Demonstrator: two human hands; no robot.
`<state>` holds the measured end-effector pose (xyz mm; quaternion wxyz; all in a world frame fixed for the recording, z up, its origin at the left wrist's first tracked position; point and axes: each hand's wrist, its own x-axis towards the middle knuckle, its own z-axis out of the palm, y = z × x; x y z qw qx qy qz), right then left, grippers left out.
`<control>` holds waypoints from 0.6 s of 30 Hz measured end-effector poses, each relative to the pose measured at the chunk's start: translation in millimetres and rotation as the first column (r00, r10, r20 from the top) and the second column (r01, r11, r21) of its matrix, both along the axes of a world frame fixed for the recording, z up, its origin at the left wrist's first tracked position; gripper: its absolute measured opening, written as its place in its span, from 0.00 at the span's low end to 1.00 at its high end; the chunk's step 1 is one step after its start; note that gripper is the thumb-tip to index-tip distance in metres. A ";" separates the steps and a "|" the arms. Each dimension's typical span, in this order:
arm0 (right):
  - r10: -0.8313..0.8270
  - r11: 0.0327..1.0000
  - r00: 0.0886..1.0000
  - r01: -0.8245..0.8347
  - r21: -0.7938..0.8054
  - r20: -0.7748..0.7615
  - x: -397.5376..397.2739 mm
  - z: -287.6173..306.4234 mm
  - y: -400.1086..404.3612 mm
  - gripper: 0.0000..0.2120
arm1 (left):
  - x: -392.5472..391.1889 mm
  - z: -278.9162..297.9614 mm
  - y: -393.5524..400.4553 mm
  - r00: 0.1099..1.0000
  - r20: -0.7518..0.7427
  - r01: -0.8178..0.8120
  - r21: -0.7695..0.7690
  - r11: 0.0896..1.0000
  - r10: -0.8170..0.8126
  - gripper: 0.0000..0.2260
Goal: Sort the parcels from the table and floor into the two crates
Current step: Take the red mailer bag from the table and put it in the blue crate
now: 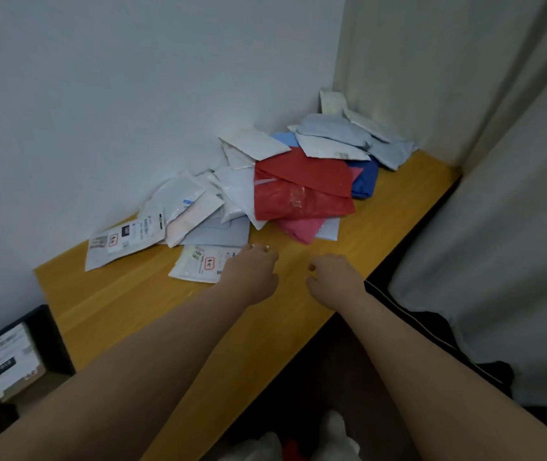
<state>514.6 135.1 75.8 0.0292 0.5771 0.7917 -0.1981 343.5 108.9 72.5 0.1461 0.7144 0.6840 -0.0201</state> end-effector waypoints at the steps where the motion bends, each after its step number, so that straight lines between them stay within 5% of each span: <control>1: 0.024 1.000 1.000 -0.024 -0.005 -0.002 -3.3 -3.5 12.2 0.13 | -0.6 -2.0 9.0 1.000 0.009 -0.017 -0.001 1.000 0.017 0.19; 9: 0.132 0.991 0.991 -0.132 0.016 0.015 -12.5 -30.7 128.1 0.13 | 5.2 -16.2 103.3 0.989 0.029 -0.147 0.016 0.989 0.147 0.19; 18: 0.140 0.990 0.990 -0.141 0.024 0.030 7.0 -53.7 276.2 0.26 | 18.4 -51.5 211.7 0.957 0.006 -0.290 -0.038 0.956 0.290 0.27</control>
